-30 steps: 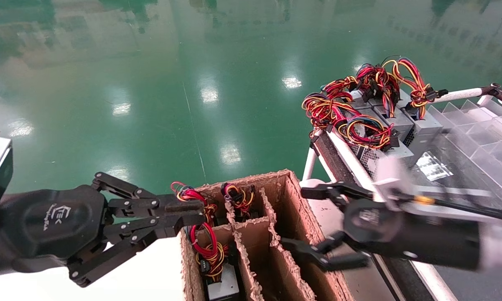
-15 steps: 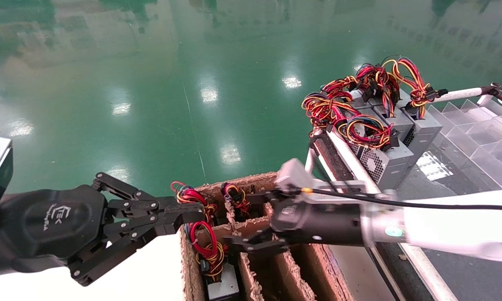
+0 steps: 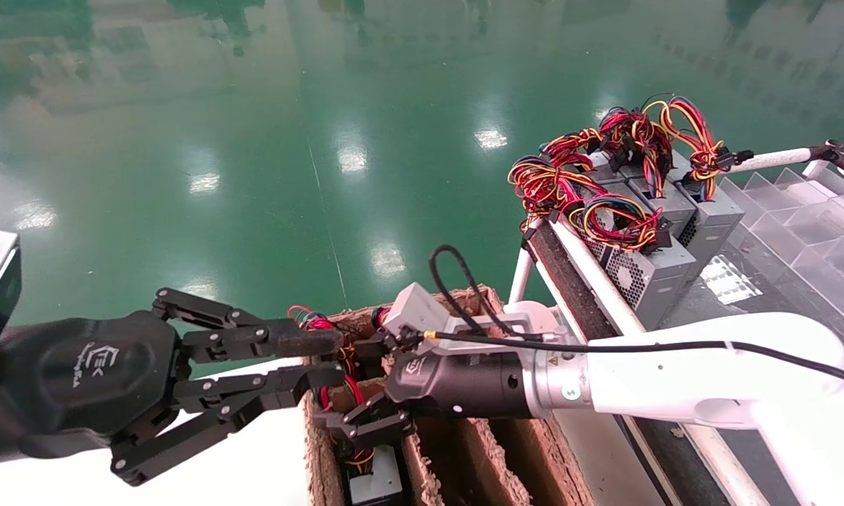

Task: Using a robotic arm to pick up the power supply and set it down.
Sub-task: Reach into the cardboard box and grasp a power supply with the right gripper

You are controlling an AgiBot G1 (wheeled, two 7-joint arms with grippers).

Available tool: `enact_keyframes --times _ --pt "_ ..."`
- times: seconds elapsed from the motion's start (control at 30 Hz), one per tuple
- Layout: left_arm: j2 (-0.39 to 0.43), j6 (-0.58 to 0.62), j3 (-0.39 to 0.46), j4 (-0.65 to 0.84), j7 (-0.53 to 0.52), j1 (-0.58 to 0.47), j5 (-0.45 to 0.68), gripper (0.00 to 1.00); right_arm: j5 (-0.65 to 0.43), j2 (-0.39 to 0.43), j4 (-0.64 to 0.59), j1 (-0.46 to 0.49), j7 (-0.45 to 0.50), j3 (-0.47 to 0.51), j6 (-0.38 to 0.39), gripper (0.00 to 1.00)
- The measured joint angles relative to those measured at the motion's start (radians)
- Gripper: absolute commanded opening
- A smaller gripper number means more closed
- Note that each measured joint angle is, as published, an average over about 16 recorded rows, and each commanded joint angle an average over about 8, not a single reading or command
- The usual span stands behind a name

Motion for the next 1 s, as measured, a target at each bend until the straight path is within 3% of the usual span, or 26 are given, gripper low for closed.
enact_keyframes --times 1.0 --pt "0.000 0.000 0.000 0.000 0.000 0.000 0.000 1.00 0.003 -0.038 -0.062 -0.022 -0.069 -0.001 0.014 0.00"
